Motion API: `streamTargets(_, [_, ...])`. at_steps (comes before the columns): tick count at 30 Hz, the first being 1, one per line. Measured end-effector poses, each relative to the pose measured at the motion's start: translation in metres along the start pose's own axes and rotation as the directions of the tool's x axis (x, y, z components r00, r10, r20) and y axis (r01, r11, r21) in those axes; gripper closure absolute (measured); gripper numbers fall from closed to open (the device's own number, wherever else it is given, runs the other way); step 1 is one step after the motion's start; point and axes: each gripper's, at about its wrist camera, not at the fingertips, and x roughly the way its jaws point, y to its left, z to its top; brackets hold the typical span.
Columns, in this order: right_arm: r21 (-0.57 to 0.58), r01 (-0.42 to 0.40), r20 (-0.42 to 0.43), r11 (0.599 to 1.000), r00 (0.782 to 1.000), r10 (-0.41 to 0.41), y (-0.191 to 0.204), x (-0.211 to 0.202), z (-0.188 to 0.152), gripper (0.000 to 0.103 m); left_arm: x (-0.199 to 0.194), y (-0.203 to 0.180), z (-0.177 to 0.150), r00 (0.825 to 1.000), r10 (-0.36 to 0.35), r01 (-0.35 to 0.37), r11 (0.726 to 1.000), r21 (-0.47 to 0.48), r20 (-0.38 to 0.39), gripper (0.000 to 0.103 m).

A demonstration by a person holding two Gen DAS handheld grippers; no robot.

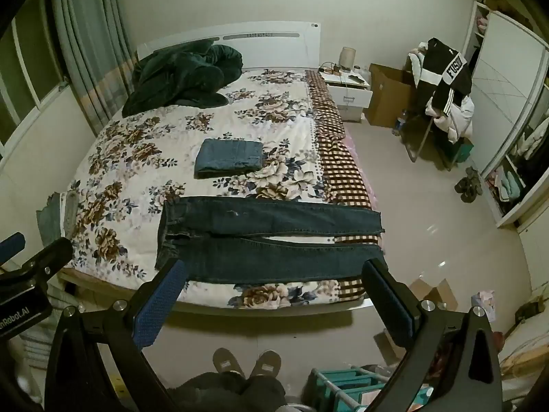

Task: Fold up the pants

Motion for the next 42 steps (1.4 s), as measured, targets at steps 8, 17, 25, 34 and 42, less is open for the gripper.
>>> streamTargets(8, [-0.002, -0.003, 0.003, 1.0, 1.0, 0.003, 0.0, -0.002, 0.001, 0.0, -0.001, 0.0, 0.0, 1.0, 0.015, -0.015, 1.0, 0.007, 0.006, 0.0])
streamTargets(17, [-0.005, 0.0, 0.003, 1.0, 1.0, 0.0, 0.001, -0.004, 0.001, 0.0, -0.002, 0.0, 0.0, 1.0, 0.014, -0.014, 1.0, 0.011, 0.005, 0.0])
streamTargets(25, [-0.006, -0.001, 0.006, 1.0, 1.0, 0.001, -0.001, -0.004, 0.002, 0.0, -0.009, 0.003, 0.011, 1.0, 0.014, -0.014, 1.0, 0.01, 0.013, 0.0])
streamTargets(34, [-0.012, 0.003, 0.009, 1.0, 1.0, -0.003, 0.002, -0.007, -0.001, 0.0, -0.013, 0.005, 0.015, 1.0, 0.015, -0.015, 1.0, 0.01, 0.017, 0.0])
streamTargets(42, [-0.013, 0.0, 0.007, 1.0, 1.0, 0.0, 0.004, -0.018, 0.003, 0.0, -0.019, 0.004, 0.02, 1.0, 0.018, -0.018, 1.0, 0.012, 0.021, 0.0])
